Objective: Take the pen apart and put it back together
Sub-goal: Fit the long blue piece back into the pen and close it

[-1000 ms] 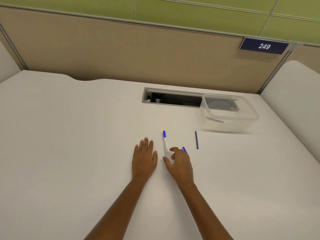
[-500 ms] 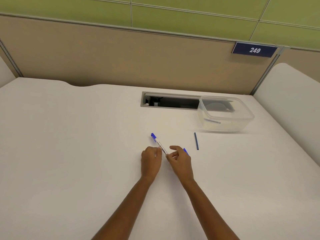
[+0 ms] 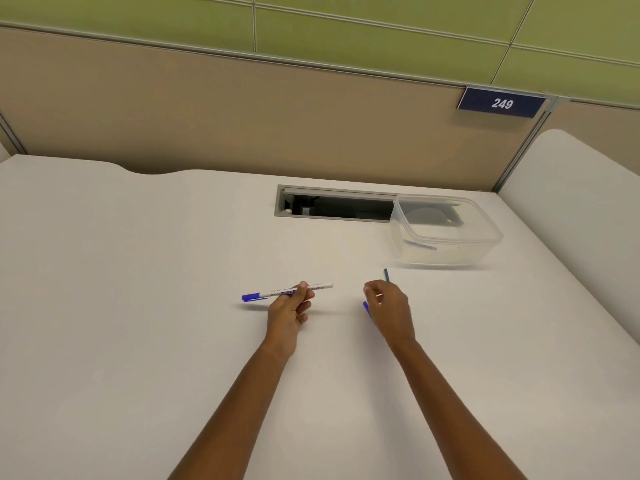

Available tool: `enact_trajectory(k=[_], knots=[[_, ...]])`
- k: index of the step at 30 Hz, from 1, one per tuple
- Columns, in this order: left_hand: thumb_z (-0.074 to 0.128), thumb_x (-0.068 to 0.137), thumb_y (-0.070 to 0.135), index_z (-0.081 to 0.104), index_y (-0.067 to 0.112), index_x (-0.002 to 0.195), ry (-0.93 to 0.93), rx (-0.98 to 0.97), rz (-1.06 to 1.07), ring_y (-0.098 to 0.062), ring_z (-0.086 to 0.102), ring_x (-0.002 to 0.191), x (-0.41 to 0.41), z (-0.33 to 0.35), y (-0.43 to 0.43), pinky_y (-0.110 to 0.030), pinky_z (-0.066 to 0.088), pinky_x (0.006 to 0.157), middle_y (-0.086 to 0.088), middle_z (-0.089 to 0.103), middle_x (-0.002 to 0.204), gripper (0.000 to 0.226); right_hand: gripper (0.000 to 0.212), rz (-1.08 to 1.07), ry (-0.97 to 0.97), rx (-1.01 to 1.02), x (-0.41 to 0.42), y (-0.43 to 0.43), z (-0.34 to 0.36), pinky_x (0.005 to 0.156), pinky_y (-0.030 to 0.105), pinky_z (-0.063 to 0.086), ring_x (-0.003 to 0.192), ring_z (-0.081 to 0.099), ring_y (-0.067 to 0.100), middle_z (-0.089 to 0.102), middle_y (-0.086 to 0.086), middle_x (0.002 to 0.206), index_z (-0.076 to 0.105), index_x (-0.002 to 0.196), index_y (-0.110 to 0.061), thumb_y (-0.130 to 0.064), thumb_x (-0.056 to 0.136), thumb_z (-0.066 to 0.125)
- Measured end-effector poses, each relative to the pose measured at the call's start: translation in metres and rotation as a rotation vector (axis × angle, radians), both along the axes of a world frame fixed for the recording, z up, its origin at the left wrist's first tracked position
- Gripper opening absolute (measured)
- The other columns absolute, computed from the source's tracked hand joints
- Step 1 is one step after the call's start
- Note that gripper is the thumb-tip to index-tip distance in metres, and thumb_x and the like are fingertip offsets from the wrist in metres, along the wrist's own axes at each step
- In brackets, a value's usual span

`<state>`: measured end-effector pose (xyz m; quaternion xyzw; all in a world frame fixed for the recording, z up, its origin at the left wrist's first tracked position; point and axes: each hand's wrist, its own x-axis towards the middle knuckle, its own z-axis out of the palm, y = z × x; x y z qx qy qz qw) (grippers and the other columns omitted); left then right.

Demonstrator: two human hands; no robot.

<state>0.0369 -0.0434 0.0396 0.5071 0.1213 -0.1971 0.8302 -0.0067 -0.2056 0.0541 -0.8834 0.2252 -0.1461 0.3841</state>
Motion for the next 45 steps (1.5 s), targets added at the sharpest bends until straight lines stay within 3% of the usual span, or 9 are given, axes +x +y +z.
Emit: enact_trajectory(k=[3, 8, 16, 21, 25, 27, 36, 45], knots=[[0.053, 0.09, 0.02, 0.061, 0.02, 0.08, 0.002, -0.066, 0.024, 0.0, 0.054, 0.054, 0.002, -0.004, 0.003, -0.012, 0.038, 0.045, 0.013, 0.067, 0.052, 0.013, 0.025, -0.068, 0.114, -0.156, 0.005, -0.02, -0.005, 0.087, 0.04, 0.045, 0.106, 0.054, 0.035, 0.056, 0.022, 0.112, 0.058, 0.109, 0.001, -0.01, 0.089, 0.048], [0.048, 0.092, 0.014, 0.057, 0.013, 0.074, -0.041, -0.174, 0.035, -0.002, 0.054, 0.045, 0.002, -0.014, 0.006, -0.013, 0.042, 0.043, 0.005, 0.064, 0.049, 0.02, 0.025, -0.107, 0.238, -0.275, 0.012, -0.032, -0.007, 0.082, 0.042, 0.044, 0.104, 0.05, 0.038, 0.054, 0.025, 0.108, 0.056, 0.103, 0.005, -0.014, 0.089, 0.049], [0.049, 0.091, 0.014, 0.054, 0.014, 0.069, -0.083, -0.179, 0.005, -0.003, 0.056, 0.047, 0.003, -0.02, 0.007, -0.013, 0.044, 0.046, 0.004, 0.063, 0.049, 0.022, 0.023, -0.104, 0.279, -0.228, 0.024, -0.03, -0.005, 0.076, 0.039, 0.046, 0.093, 0.058, 0.037, 0.063, 0.023, 0.101, 0.061, 0.095, 0.006, 0.002, 0.082, 0.043], [0.048, 0.091, 0.01, 0.054, 0.012, 0.07, -0.065, -0.197, 0.002, -0.002, 0.059, 0.049, 0.005, -0.022, 0.008, -0.012, 0.045, 0.046, 0.004, 0.065, 0.05, 0.022, 0.016, -0.069, 0.229, 0.142, 0.021, -0.025, 0.004, 0.056, 0.025, 0.038, 0.065, 0.049, 0.027, 0.056, 0.013, 0.064, 0.058, 0.063, 0.0, 0.001, 0.077, 0.05], [0.048, 0.09, 0.008, 0.056, 0.014, 0.073, -0.064, -0.208, -0.018, 0.0, 0.062, 0.054, 0.005, -0.023, 0.009, -0.011, 0.045, 0.047, 0.003, 0.068, 0.053, 0.02, 0.011, -0.043, 0.028, 0.776, 0.012, -0.002, 0.022, 0.052, 0.017, 0.054, 0.059, 0.054, 0.019, 0.055, 0.008, 0.065, 0.062, 0.078, 0.0, -0.001, 0.085, 0.053], [0.049, 0.09, 0.008, 0.057, 0.014, 0.073, -0.069, -0.218, -0.024, 0.0, 0.063, 0.056, 0.004, -0.023, 0.01, -0.011, 0.045, 0.048, 0.003, 0.069, 0.055, 0.019, 0.014, 0.007, -0.05, 0.964, 0.008, 0.012, 0.029, 0.052, 0.018, 0.055, 0.059, 0.057, 0.018, 0.056, 0.008, 0.067, 0.06, 0.077, -0.006, -0.001, 0.086, 0.051], [0.05, 0.089, 0.01, 0.058, 0.017, 0.076, -0.079, -0.203, -0.036, 0.0, 0.063, 0.059, 0.004, -0.024, 0.01, -0.014, 0.043, 0.055, 0.005, 0.071, 0.059, 0.017, 0.012, 0.072, -0.248, 1.066, 0.001, 0.046, 0.032, 0.061, 0.021, 0.058, 0.063, 0.069, 0.016, 0.061, 0.01, 0.081, 0.054, 0.084, -0.011, -0.003, 0.09, 0.047], [0.05, 0.089, 0.009, 0.059, 0.016, 0.075, -0.081, -0.221, -0.044, 0.0, 0.064, 0.059, 0.004, -0.025, 0.01, -0.017, 0.043, 0.058, 0.005, 0.071, 0.06, 0.017, 0.013, 0.081, -0.258, 1.051, 0.0, 0.05, 0.03, 0.063, 0.022, 0.059, 0.064, 0.069, 0.017, 0.062, 0.011, 0.084, 0.054, 0.086, -0.011, -0.003, 0.091, 0.046]])
